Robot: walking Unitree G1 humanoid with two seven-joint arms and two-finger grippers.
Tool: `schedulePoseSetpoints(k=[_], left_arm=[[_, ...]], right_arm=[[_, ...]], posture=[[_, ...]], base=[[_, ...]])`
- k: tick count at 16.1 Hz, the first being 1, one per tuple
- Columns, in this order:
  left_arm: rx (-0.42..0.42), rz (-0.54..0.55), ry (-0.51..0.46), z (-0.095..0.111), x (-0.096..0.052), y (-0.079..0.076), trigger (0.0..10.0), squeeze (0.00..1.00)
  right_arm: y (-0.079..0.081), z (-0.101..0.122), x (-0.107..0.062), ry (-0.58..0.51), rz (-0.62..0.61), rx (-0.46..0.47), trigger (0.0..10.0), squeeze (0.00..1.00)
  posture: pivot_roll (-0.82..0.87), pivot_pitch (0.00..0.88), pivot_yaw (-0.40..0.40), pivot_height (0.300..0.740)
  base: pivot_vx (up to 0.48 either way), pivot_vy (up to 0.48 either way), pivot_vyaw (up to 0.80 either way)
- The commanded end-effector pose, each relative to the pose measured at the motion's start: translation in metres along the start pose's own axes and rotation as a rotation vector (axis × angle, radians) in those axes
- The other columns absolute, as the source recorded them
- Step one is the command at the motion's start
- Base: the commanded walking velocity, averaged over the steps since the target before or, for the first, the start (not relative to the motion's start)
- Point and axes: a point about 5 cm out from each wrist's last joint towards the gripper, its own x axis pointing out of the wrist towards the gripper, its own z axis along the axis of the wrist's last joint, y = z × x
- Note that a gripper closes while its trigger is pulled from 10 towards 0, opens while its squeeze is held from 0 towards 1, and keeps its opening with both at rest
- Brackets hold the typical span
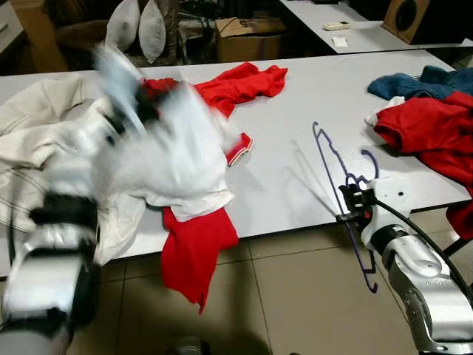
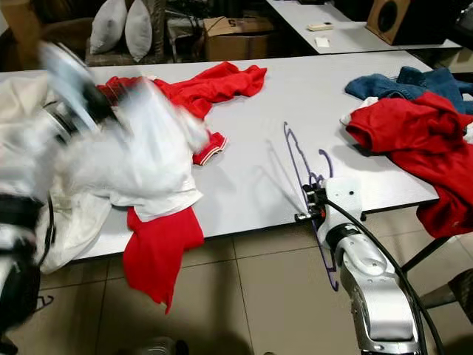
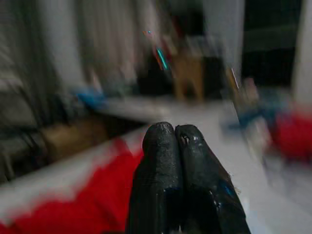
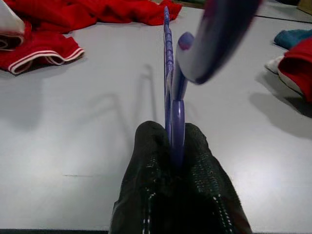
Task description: Hang hanger
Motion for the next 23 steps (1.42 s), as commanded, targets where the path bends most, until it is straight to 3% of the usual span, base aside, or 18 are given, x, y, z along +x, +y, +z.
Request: schedulePoseSetpoints(k=[1, 3, 6, 7, 9, 13, 15, 16, 17, 18, 19, 23], left_arm=[[-0.008, 0.056, -0.137, 0.031, 0.000, 0.012, 0.0, 0.00], [-0.025, 0.150, -0.248, 0.061, -0.008, 0.032, 0.0, 0.00], [0.027, 0.287, -0.199, 0.060, -0.021, 0.051, 0.0, 0.00], [0.074, 0.443, -0.121, 0.050, -0.031, 0.065, 0.0, 0.00], [0.189, 0.634, 0.074, 0.024, -0.052, 0.081, 0.0, 0.00], [0.326, 0.588, 0.421, -0.024, -0.076, 0.080, 0.0, 0.00], [0.367, 0.581, 0.533, -0.041, -0.082, 0.078, 0.0, 0.00], [0.391, 0.584, 0.549, -0.042, -0.081, 0.078, 8.6, 0.00], [0.363, 0.542, 0.516, -0.041, -0.075, 0.074, 10.0, 0.00], [0.346, 0.500, 0.472, -0.037, -0.069, 0.070, 10.0, 0.35], [0.298, 0.413, 0.392, -0.030, -0.055, 0.061, 10.0, 1.00], [0.212, 0.307, 0.204, -0.004, -0.025, 0.046, 10.0, 1.00]], right_arm=[[-0.002, 0.002, 0.002, -0.011, 0.002, -0.013, 10.0, 0.00], [0.000, 0.002, 0.003, -0.011, 0.009, -0.011, 10.0, 0.00], [0.002, 0.000, 0.004, -0.011, 0.012, -0.004, 10.0, 0.00], [0.004, 0.000, 0.005, -0.012, 0.012, 0.000, 10.0, 0.00], [0.006, -0.001, 0.005, -0.013, 0.013, 0.005, 10.0, 0.00], [0.006, -0.004, 0.003, -0.009, 0.011, 0.008, 10.0, 0.00], [0.008, -0.004, 0.004, -0.010, 0.019, 0.007, 10.0, 0.00], [0.010, -0.003, 0.005, -0.011, 0.021, 0.008, 10.0, 0.00], [0.010, -0.003, 0.005, -0.011, 0.021, 0.010, 10.0, 0.00], [0.010, -0.003, 0.005, -0.012, 0.020, 0.010, 10.0, 0.00], [0.009, -0.004, 0.004, -0.011, 0.017, 0.013, 10.0, 0.00], [0.009, -0.006, 0.002, -0.007, 0.006, 0.020, 10.0, 0.00]], posture=[[0.04, 0.000, -0.019, 0.740], [0.05, 0.000, -0.019, 0.740], [0.05, 0.000, -0.015, 0.740], [0.06, 0.000, -0.012, 0.740], [0.06, 0.000, -0.007, 0.740], [0.06, 0.000, -0.005, 0.740], [0.06, 0.000, -0.004, 0.740], [0.06, 0.000, -0.002, 0.740], [0.06, 0.000, 0.001, 0.740], [0.06, 0.000, 0.002, 0.740], [0.06, 0.000, 0.006, 0.740], [0.06, 0.000, 0.012, 0.740]], base=[[0.000, 0.000, 0.00], [0.000, 0.000, 0.00], [0.000, 0.000, 0.00], [0.000, 0.000, 0.00], [0.000, 0.000, 0.00], [0.000, 0.000, 0.00], [0.000, 0.000, 0.00], [0.000, 0.000, 0.00], [0.000, 0.000, 0.00], [0.000, 0.000, 0.00], [0.000, 0.000, 0.00], [0.000, 0.000, 0.00]])
